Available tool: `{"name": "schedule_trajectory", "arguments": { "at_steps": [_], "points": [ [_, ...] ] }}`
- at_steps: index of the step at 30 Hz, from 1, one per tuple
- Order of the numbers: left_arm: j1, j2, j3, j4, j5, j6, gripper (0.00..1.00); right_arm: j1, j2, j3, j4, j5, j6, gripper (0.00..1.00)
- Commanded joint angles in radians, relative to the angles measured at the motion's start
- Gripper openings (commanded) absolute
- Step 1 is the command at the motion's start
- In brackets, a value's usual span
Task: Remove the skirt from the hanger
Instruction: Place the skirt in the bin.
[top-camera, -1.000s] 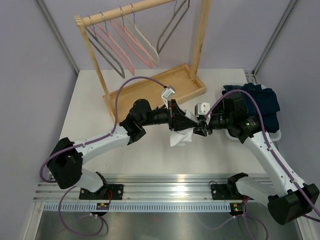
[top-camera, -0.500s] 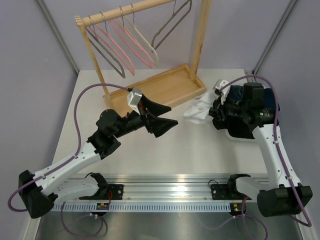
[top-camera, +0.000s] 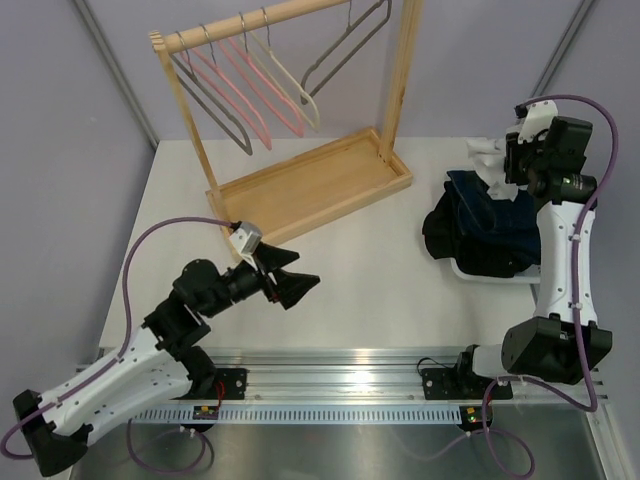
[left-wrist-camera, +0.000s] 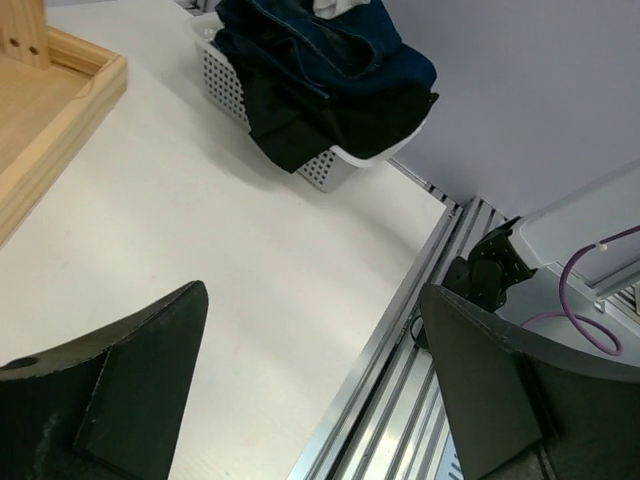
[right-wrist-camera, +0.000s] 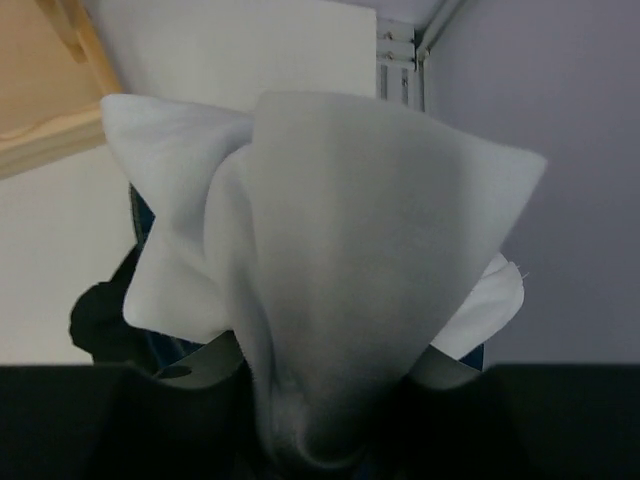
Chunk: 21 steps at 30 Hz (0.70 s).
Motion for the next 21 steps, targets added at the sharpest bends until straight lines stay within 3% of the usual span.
{"name": "schedule_trajectory", "arguments": {
  "at_steps": [1,5,10,19,21],
  "points": [
    [0.002,-0.108,-0.038,-0.051,-0.083,0.035,0.91,-0.023,0.091,0.021,-0.081,0.147,-0.062,0.01],
    [0.001,-0.197,-0.093,-0.098,-0.106,0.020,0.92,-0.084,0.249,0.042,-0.162,0.103,-0.062,0.00],
    [0.002,-0.281,-0.134,-0.149,-0.129,0.005,0.92,-0.098,0.479,0.103,-0.338,0.003,-0.080,0.05],
    [0.002,-0.345,-0.159,-0.205,-0.158,0.008,0.93,-0.098,0.612,-0.027,-0.289,-0.032,-0.105,0.15],
    [0.002,-0.343,-0.162,-0.202,-0.156,0.005,0.93,-0.098,0.613,-0.059,-0.273,-0.032,-0.117,0.23]
  ]
}}
